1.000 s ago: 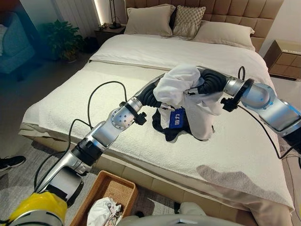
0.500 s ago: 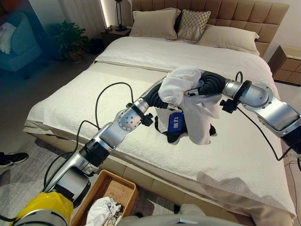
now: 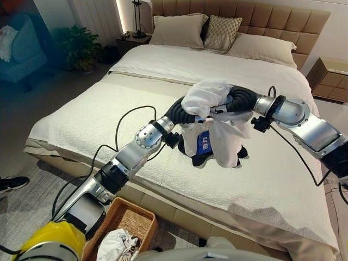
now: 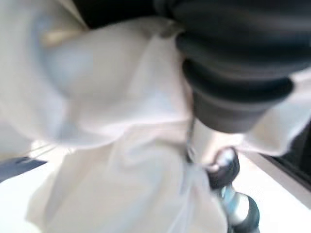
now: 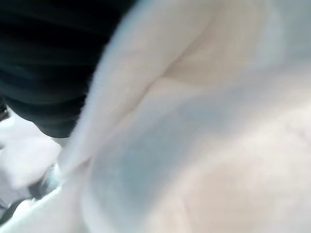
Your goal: Pick up clothes into the bucket
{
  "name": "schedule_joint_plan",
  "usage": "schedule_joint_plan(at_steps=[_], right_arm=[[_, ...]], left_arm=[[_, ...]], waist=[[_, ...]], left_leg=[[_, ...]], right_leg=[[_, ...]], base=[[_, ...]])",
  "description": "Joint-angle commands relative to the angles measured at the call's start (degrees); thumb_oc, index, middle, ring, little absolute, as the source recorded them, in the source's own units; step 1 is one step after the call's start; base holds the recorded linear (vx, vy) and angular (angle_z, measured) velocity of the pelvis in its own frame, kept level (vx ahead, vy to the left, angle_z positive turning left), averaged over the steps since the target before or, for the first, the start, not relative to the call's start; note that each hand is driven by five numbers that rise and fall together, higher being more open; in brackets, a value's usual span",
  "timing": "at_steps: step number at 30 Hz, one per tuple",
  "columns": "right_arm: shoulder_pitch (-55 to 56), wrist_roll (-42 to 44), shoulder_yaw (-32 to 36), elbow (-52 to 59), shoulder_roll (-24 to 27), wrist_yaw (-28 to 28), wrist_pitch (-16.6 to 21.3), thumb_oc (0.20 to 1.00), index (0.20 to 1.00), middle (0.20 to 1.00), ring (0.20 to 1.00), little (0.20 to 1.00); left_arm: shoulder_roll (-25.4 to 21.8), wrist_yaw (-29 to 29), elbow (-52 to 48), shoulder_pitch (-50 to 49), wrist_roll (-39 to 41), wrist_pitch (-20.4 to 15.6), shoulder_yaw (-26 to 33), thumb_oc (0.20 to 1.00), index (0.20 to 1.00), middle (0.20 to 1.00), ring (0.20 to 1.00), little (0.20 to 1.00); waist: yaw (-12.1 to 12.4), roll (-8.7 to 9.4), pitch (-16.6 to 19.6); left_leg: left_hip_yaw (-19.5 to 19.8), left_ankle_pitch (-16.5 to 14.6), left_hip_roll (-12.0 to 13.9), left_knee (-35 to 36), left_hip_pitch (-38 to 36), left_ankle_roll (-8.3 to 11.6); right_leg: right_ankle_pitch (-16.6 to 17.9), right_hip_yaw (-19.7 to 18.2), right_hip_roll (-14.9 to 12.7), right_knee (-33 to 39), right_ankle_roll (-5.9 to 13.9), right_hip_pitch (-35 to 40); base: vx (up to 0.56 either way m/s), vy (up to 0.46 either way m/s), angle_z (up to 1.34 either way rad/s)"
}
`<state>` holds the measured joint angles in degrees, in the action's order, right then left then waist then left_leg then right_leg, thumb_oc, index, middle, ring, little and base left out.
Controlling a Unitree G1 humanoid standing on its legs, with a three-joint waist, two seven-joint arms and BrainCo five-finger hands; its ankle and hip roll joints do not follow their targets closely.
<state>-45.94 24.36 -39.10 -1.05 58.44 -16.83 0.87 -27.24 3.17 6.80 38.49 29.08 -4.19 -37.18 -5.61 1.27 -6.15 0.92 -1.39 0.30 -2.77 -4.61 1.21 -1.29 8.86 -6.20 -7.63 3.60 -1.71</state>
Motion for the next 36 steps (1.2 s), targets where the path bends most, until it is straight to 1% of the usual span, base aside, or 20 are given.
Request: schedule_joint_plan(at_steps=[1,3,4,5,6,7,12,17,21,25,28,32,36], right_arm=[[-5.94,0.77,1.73,-0.25,-1.87,3.11,2.01,0.200,0.200,0.200,0.200,0.200],[-5.58,0.41,2.03,0.08,-2.06,3.02,1.97,0.200,0.200,0.200,0.200,0.200],[-5.31,0.27,2.35,0.23,-2.02,3.03,2.00,0.213,0.213,0.213,0.213,0.213],[-5.09,0.01,2.65,0.34,-2.03,3.07,2.03,0.413,0.413,0.413,0.413,0.413],[-4.88,-0.36,2.93,0.27,-2.10,3.24,2.12,0.555,0.555,0.555,0.555,0.555],[-4.56,-0.97,3.46,0.27,-2.27,3.64,2.28,1.000,1.000,1.000,1.000,1.000],[-3.05,-2.06,5.51,0.19,-2.76,4.18,2.28,1.000,1.000,1.000,1.000,1.000],[-1.07,-4.53,9.20,-0.01,-3.00,5.93,2.59,1.000,1.000,1.000,1.000,1.000],[0.12,-6.93,12.41,-0.67,-2.04,7.59,2.73,1.000,1.000,1.000,1.000,1.000],[0.99,-13.27,16.43,-3.41,0.65,10.77,2.25,1.000,1.000,1.000,1.000,1.000],[1.94,-15.27,18.29,-4.50,1.25,11.67,2.23,1.000,1.000,1.000,1.000,1.000],[4.51,-16.26,21.60,-6.30,1.80,12.69,1.93,1.000,1.000,1.000,1.000,1.000],[7.14,-16.99,24.13,-6.45,1.86,12.47,1.98,1.000,1.000,1.000,1.000,1.000]], left_arm=[[2.10,3.59,-0.89,3.38,1.92,-2.34,-4.16,0.200,0.200,0.200,0.200,0.200],[1.97,3.63,-0.84,3.35,1.59,-2.38,-4.01,0.200,0.200,0.200,0.200,0.200],[1.88,3.77,-0.87,3.18,1.66,-2.30,-3.90,0.200,0.200,0.200,0.200,0.200],[1.80,3.86,-0.96,2.98,1.54,-2.26,-3.87,0.200,0.200,0.200,0.200,0.200],[1.73,3.87,-1.01,2.85,1.32,-2.28,-3.76,0.200,0.200,0.200,0.200,0.200],[1.53,3.83,-1.06,2.68,1.19,-2.24,-3.51,0.200,0.200,0.200,0.200,0.200],[1.43,3.68,-1.04,1.92,0.80,-2.05,-2.92,0.200,0.200,0.200,0.200,0.200],[0.93,3.30,-0.90,-0.01,-0.54,-2.09,-0.87,0.200,0.200,0.200,0.200,0.200],[0.16,2.86,-1.10,-1.47,-2.02,-1.99,0.53,0.200,0.200,0.200,0.200,0.200],[-0.67,2.26,-1.58,-3.49,-2.74,-2.01,2.66,0.200,0.200,0.200,0.200,0.200],[-0.59,1.98,-1.85,-4.75,-2.81,-2.00,3.98,0.200,0.200,0.200,0.200,0.200],[-0.39,1.20,-2.32,-7.14,-2.58,-1.93,6.28,0.200,0.200,0.200,0.200,0.200],[-0.14,0.70,-3.45,-10.16,-2.41,-2.06,8.80,0.200,0.200,0.200,0.200,0.200]], waist=[[0.33,2.34,1.97],[0.31,2.33,1.97],[0.28,2.30,1.96],[0.31,2.30,2.00],[0.32,2.28,1.98],[0.35,2.28,1.96],[0.39,2.16,1.88],[0.39,1.92,1.80],[0.36,1.89,2.09],[0.29,1.92,2.37],[0.27,1.93,2.45],[0.25,2.00,2.46],[0.45,2.02,2.48]], left_leg=[[1.11,-2.77,0.70,-3.30,2.93,3.43],[1.15,-2.76,0.68,-3.23,2.95,3.38],[1.18,-2.77,0.66,-3.23,2.95,3.35],[1.19,-2.80,0.65,-3.26,2.96,3.32],[1.17,-2.82,0.64,-3.31,3.00,3.30],[1.20,-2.85,0.59,-3.38,3.04,3.26],[1.29,-2.96,0.47,-3.51,3.03,3.11],[1.39,-3.26,0.28,-3.50,2.93,2.81],[1.32,-3.46,0.17,-3.39,2.78,2.67],[1.43,-3.59,0.05,-3.29,2.76,2.55],[1.53,-3.66,-0.04,-3.28,2.77,2.49],[1.74,-3.83,-0.31,-3.05,2.44,2.27],[1.70,-3.95,-0.44,-2.80,2.31,1.99]], right_leg=[[-2.59,2.03,-2.37,2.62,3.44,5.86],[-2.57,1.96,-2.38,2.53,3.46,5.74],[-2.58,1.93,-2.40,2.47,3.46,5.69],[-2.60,1.93,-2.42,2.46,3.47,5.73],[-2.62,1.95,-2.42,2.44,3.47,5.75],[-2.61,1.93,-2.42,2.37,3.48,5.72],[-2.68,1.88,-2.46,2.17,3.48,5.59],[-2.78,1.51,-2.55,1.93,3.61,5.45],[-2.80,1.20,-2.61,1.96,3.68,5.44],[-2.83,1.05,-2.66,2.04,3.67,5.44],[-2.89,0.92,-2.72,2.02,3.67,5.52],[-2.84,0.68,-2.79,1.99,3.76,5.45],[-2.69,0.22,-2.83,2.14,3.89,5.29]], base=[[0.00,0.002,0.04],[0.00,0.002,0.04],[0.00,0.000,0.03],[0.01,0.001,0.03],[0.00,0.000,0.00],[0.00,0.000,0.00],[0.00,0.000,0.00],[0.00,0.000,0.00],[0.00,0.000,0.00],[0.00,0.000,0.00],[0.00,0.000,0.00],[0.00,0.000,0.00],[0.00,0.000,0.00]])
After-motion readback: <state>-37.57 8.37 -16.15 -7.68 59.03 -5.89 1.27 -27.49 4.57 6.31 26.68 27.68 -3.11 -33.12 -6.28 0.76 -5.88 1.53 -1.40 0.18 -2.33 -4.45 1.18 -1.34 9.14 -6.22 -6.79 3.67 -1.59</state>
